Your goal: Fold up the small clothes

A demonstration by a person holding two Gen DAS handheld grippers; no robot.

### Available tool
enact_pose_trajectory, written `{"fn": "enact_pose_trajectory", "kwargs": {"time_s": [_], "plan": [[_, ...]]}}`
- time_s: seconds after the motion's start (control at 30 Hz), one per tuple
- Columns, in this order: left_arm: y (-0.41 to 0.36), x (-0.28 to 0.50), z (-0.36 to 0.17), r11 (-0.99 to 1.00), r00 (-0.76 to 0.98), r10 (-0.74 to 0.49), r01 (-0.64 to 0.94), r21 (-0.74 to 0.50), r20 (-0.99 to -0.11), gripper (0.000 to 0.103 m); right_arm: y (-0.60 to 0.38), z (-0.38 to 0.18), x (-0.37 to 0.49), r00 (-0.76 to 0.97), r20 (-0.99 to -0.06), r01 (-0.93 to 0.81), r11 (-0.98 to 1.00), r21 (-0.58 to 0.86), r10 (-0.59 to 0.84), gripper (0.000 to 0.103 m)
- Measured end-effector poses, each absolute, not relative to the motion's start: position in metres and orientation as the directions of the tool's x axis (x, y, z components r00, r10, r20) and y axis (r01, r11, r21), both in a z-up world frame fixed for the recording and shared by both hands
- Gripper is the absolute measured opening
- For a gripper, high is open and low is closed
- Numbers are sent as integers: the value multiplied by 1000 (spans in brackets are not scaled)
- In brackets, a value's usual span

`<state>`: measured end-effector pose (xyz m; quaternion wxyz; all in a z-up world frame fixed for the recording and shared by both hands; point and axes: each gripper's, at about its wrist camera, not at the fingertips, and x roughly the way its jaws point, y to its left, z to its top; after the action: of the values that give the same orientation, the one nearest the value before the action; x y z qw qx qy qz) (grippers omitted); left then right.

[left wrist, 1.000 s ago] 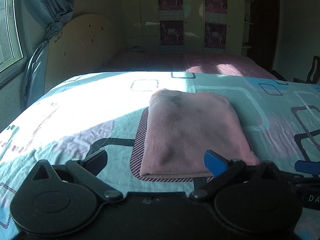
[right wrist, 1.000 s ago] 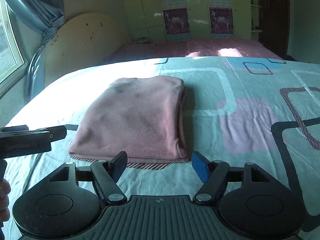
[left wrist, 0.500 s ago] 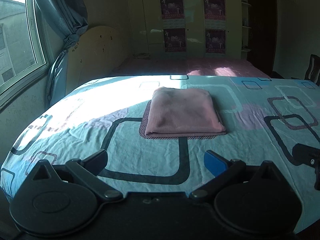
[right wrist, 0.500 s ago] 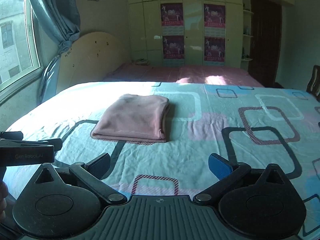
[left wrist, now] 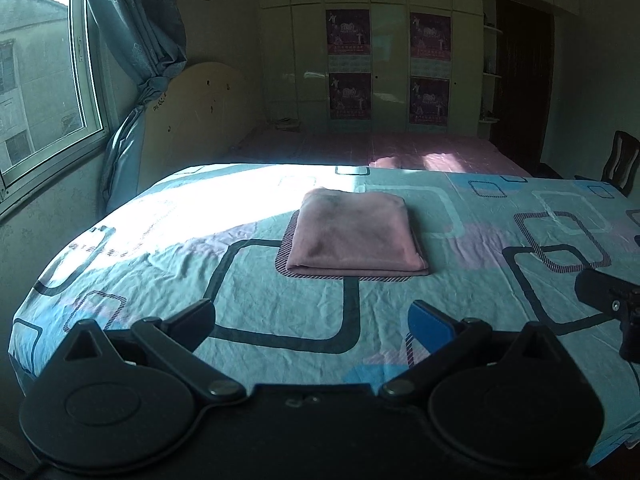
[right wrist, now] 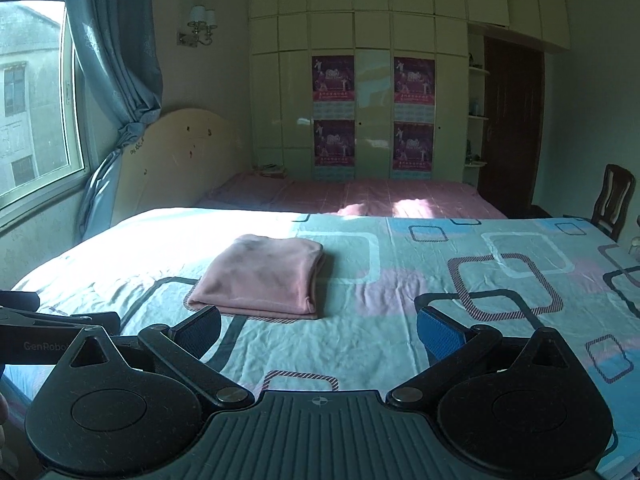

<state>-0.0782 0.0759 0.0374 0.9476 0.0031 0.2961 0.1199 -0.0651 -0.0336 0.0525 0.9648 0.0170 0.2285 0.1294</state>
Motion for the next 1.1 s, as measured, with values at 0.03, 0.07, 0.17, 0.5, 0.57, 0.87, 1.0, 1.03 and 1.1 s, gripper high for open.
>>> {"fn": "enact_pose_trajectory", "kwargs": {"time_s": [0.03,0.07,0.17,0.5,0.57,0.87,1.0,1.03,1.1], "plan": [[76,-78,39,971,797,228,-226,73,-559,103,-34,53,-66,863,-433,-245,965,91,260,103],[76,-79,40,971,799,228,-227,71,-557,103,-34,53,-67,864,-432,-245,965,88,259,103],[75,-81,42,970,803,232,-236,66,-549,103,-35,54,-68,867,-429,-244,967,80,254,103],[78,-85,44,966,805,241,-251,58,-541,103,-38,53,-71,873,-421,-236,969,74,245,103],[79,-85,45,966,805,240,-252,53,-543,103,-38,52,-71,873,-423,-234,970,71,242,103],[83,-86,44,963,803,251,-265,53,-541,103,-35,52,-70,868,-427,-249,966,70,254,103],[86,-86,44,961,801,255,-272,50,-541,103,-34,53,-70,871,-422,-246,967,70,252,103],[86,-86,44,961,801,255,-273,50,-541,103,-34,53,-69,870,-423,-248,966,73,255,103],[87,-87,45,961,801,255,-274,47,-541,103,-34,53,-69,870,-421,-249,966,72,256,103]]}}
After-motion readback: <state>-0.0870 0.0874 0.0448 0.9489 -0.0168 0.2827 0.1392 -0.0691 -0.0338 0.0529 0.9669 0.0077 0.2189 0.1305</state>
